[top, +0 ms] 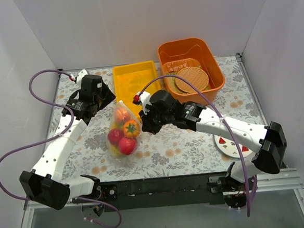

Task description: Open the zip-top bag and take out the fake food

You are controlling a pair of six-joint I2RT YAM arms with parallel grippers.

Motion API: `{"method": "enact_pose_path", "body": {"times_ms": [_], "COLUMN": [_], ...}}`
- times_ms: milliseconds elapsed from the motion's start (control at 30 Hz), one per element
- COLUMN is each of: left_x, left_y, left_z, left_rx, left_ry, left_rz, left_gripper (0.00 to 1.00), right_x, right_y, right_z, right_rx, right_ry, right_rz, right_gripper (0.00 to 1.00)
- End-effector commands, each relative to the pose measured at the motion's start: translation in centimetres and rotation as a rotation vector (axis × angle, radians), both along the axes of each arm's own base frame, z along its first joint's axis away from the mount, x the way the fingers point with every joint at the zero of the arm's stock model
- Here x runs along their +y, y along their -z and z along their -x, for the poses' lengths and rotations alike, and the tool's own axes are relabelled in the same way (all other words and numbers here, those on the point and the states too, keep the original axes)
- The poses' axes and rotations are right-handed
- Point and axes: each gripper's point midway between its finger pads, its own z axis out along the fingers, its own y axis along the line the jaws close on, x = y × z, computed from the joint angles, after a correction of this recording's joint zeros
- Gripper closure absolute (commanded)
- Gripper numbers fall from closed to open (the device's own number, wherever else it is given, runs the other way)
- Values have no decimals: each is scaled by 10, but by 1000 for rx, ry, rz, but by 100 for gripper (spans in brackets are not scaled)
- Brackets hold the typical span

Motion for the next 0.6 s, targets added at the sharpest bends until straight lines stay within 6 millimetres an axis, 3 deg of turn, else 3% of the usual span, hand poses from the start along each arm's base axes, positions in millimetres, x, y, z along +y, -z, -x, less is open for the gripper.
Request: {"method": "enact_pose_path", "body": {"times_ms": [0, 67, 333, 567], "left_x": [-13, -16, -24, -10], "left_y": [-23, -15, -25, 2], "left_z": [-10, -15, -34, -27], "left_rx": [-58, -26, 6, 84], "left_ry": [45, 46, 53, -39], "left_rz": [62, 54, 53, 27], "left_gripper": [51, 51, 51, 55], "right_x": [-14, -15, -13, -14], "right_y": [-34, -42, -72, -81], "right_z": [-6, -5, -2, -5], "right_rx": [-169, -215, -370, -415], "right_ry": [-25, -16, -4, 17], "right_rz": [47, 74, 116, 136], "right_gripper": [99, 99, 99, 99]}}
